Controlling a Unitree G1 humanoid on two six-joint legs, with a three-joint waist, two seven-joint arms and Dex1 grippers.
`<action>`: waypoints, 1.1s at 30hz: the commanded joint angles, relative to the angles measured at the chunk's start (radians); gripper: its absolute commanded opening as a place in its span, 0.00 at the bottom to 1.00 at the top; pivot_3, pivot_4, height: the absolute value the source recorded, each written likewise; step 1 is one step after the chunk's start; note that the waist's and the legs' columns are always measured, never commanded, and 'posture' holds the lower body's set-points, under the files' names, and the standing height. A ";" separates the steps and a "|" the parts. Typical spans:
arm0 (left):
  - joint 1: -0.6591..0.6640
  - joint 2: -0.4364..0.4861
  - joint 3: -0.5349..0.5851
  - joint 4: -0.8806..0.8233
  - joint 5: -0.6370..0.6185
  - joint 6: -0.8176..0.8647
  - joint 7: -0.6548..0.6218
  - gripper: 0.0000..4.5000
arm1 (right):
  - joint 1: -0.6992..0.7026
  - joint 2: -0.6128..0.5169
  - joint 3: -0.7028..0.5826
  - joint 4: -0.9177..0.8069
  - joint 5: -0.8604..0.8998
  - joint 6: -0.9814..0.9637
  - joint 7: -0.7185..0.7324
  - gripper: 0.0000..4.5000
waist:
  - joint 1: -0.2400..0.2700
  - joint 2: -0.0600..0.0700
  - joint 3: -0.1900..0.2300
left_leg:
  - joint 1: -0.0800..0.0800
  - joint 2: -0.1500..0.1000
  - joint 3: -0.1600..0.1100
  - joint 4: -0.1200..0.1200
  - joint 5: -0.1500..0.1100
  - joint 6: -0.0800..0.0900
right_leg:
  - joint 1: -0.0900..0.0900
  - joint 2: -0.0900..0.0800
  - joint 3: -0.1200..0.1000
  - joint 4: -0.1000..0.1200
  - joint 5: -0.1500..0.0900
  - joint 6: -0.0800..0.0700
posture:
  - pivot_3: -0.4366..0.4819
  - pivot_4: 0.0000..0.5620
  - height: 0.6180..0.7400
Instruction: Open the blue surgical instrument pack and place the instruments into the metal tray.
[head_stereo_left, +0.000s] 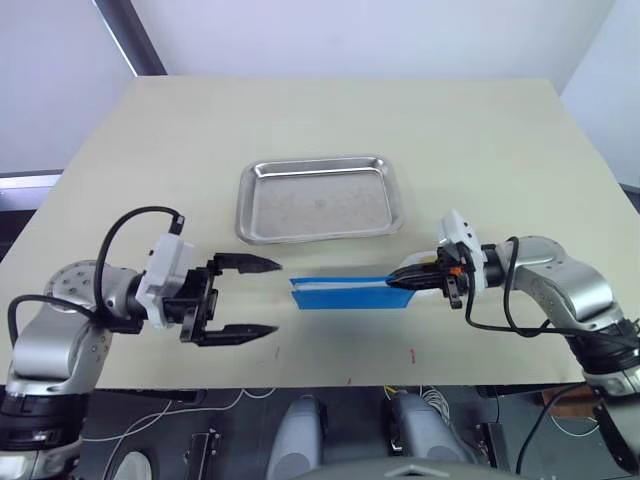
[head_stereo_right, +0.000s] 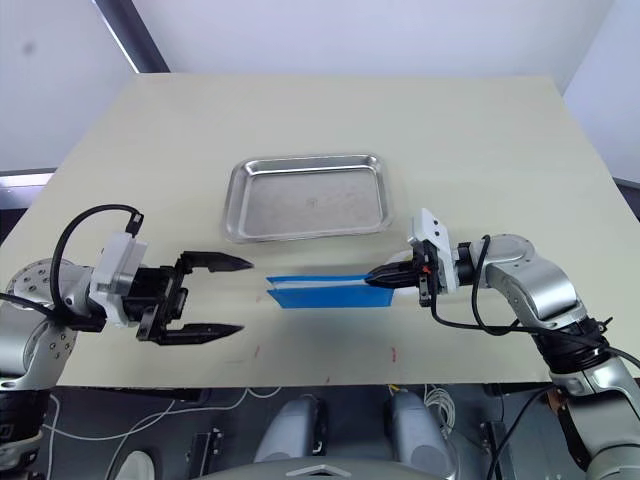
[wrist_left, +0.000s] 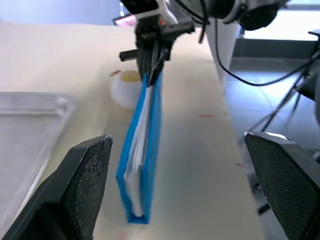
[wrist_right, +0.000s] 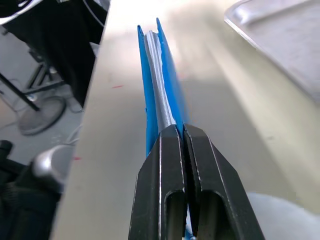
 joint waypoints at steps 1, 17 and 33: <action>-0.033 -0.013 -0.008 0.068 0.023 -0.037 -0.008 1.00 | -0.023 0.027 -0.022 0.050 -0.064 -0.133 0.019 0.01 | 0.000 0.000 0.000 | 0.000 0.000 0.000 0.000 0.000 0.000 | 0.000 0.000 0.000 0.000 0.000 0.000 | 0.48 0.27 1.00; -0.271 -0.178 -0.186 0.409 0.137 -0.115 -0.085 1.00 | -0.020 0.077 -0.046 0.076 -0.088 -0.183 0.061 0.01 | -0.003 0.000 0.000 | 0.000 0.000 -0.001 0.000 0.000 0.000 | 0.000 0.001 -0.001 0.001 0.000 0.000 | 0.48 0.27 1.00; -0.308 -0.223 -0.219 0.504 0.137 -0.124 -0.129 0.77 | -0.015 0.085 -0.053 0.072 -0.103 -0.177 0.061 0.00 | -0.002 0.000 0.000 | -0.001 0.000 -0.002 0.001 0.000 0.000 | 0.000 0.000 -0.001 0.001 0.000 0.000 | 0.48 0.27 1.00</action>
